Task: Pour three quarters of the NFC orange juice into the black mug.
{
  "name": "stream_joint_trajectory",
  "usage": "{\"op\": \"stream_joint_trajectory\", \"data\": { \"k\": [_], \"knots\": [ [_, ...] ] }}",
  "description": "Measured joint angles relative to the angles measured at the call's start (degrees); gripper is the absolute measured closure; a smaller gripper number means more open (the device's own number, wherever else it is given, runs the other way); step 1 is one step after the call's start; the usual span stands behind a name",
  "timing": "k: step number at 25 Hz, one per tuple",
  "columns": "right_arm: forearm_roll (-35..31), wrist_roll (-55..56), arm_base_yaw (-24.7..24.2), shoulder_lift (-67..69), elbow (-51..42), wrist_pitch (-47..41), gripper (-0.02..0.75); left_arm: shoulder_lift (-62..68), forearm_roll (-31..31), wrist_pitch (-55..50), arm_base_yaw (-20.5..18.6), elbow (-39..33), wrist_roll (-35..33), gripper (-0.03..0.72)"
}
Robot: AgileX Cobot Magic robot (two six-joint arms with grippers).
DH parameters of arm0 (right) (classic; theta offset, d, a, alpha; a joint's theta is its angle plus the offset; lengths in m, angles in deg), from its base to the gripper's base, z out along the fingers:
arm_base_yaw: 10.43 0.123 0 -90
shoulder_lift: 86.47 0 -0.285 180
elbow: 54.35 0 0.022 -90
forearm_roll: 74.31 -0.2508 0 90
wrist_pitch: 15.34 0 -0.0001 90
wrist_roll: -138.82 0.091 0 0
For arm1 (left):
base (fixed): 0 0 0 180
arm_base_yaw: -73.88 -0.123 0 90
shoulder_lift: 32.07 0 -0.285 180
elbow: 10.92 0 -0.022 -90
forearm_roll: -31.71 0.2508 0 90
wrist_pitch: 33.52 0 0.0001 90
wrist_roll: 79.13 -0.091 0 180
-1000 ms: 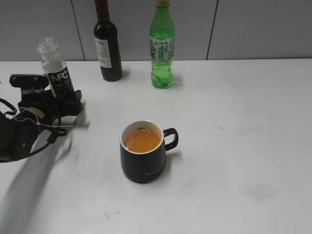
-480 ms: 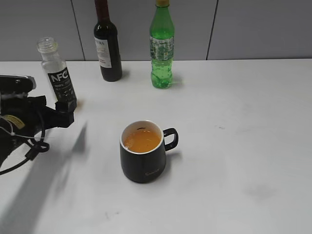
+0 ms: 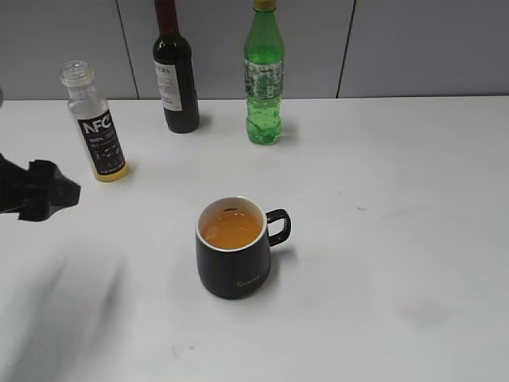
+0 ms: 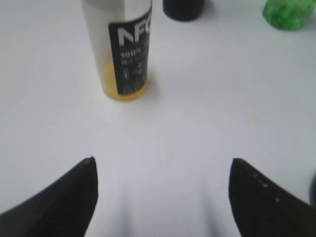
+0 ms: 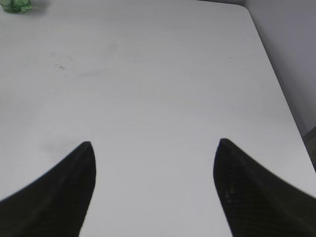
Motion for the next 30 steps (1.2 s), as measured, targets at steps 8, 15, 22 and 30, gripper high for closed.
{"op": "stream_joint_trajectory", "data": {
  "k": [8,15,22,30],
  "knots": [
    [0.0,0.0,0.0,0.0,0.0,0.0,0.174,-20.8,-0.2,-48.2,0.0,7.0,0.3,0.073],
    [0.0,0.0,0.0,0.0,0.0,0.0,0.174,-39.2,1.9,-69.6,0.0,7.5,0.7,0.087],
    [0.0,0.0,0.0,0.0,0.0,0.0,0.174,-59.0,8.8,-72.4,0.0,7.0,1.7,0.095],
    [0.0,0.0,0.0,0.0,0.0,0.0,0.174,-74.5,11.4,-73.0,0.0,-0.3,1.9,0.098]
  ]
}}
